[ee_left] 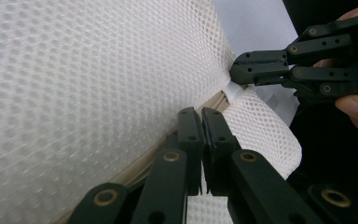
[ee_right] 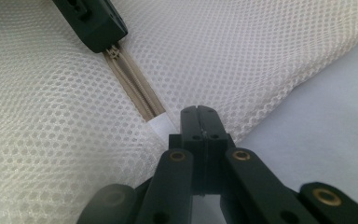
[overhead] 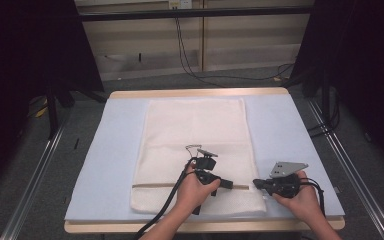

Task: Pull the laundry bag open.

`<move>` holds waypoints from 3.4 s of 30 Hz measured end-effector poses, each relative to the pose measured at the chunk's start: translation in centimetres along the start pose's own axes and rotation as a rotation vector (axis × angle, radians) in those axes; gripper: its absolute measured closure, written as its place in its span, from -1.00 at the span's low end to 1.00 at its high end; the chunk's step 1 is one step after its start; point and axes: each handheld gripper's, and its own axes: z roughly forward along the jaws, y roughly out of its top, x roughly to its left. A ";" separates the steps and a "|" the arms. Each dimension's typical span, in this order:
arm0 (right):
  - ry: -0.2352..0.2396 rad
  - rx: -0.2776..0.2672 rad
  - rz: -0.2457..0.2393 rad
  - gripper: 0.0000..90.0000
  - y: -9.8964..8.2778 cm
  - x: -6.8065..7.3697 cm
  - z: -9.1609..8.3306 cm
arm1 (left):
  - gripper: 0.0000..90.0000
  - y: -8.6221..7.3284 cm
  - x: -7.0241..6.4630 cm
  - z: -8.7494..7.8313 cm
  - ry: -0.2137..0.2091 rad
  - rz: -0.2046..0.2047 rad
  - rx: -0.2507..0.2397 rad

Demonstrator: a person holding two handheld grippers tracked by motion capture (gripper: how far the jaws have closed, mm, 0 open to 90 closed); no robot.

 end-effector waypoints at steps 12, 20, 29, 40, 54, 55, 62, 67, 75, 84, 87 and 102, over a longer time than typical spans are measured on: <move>0.004 0.001 0.013 1.00 0.0 0.0 0.0 | 0.94 -0.4 1.4 -1.8 -0.001 -0.022 -0.004; 0.008 -0.003 0.015 1.00 -0.1 -0.1 0.0 | 0.94 -0.5 1.7 -2.4 -0.011 -0.028 0.003; 0.006 0.000 0.018 1.00 0.0 -0.1 0.0 | 0.94 -0.9 2.5 -3.5 -0.018 -0.038 -0.010; 0.007 -0.002 0.022 1.00 0.0 -0.1 0.0 | 0.94 -1.5 3.4 -5.0 0.004 -0.033 -0.019; 0.009 -0.001 0.027 1.00 0.0 -0.1 0.0 | 0.94 -1.9 4.4 -6.5 -0.011 -0.060 -0.042; 0.008 -0.001 0.027 1.00 0.0 -0.1 0.0 | 0.94 -1.9 4.4 -6.6 -0.009 -0.069 -0.044; -0.002 0.001 0.022 1.00 0.0 0.0 0.0 | 0.94 -1.9 4.5 -6.9 -0.017 -0.061 -0.049; 0.003 0.002 0.027 1.00 0.0 0.0 0.0 | 0.94 -1.9 4.9 -7.2 -0.028 -0.055 -0.039; 0.006 0.001 0.028 1.00 0.0 -0.1 0.0 | 0.94 -2.1 5.2 -8.1 -0.032 -0.069 -0.059; 0.005 -0.001 0.031 1.00 0.0 -0.1 0.0 | 0.94 -2.0 5.2 -8.3 -0.032 -0.066 -0.056; 0.005 0.001 0.036 1.00 0.0 -0.1 0.0 | 0.94 -2.0 5.4 -8.7 -0.021 -0.059 -0.056; 0.013 -0.003 0.036 1.00 0.0 -0.2 0.0 | 0.94 -2.4 6.5 -10.6 -0.001 -0.081 -0.058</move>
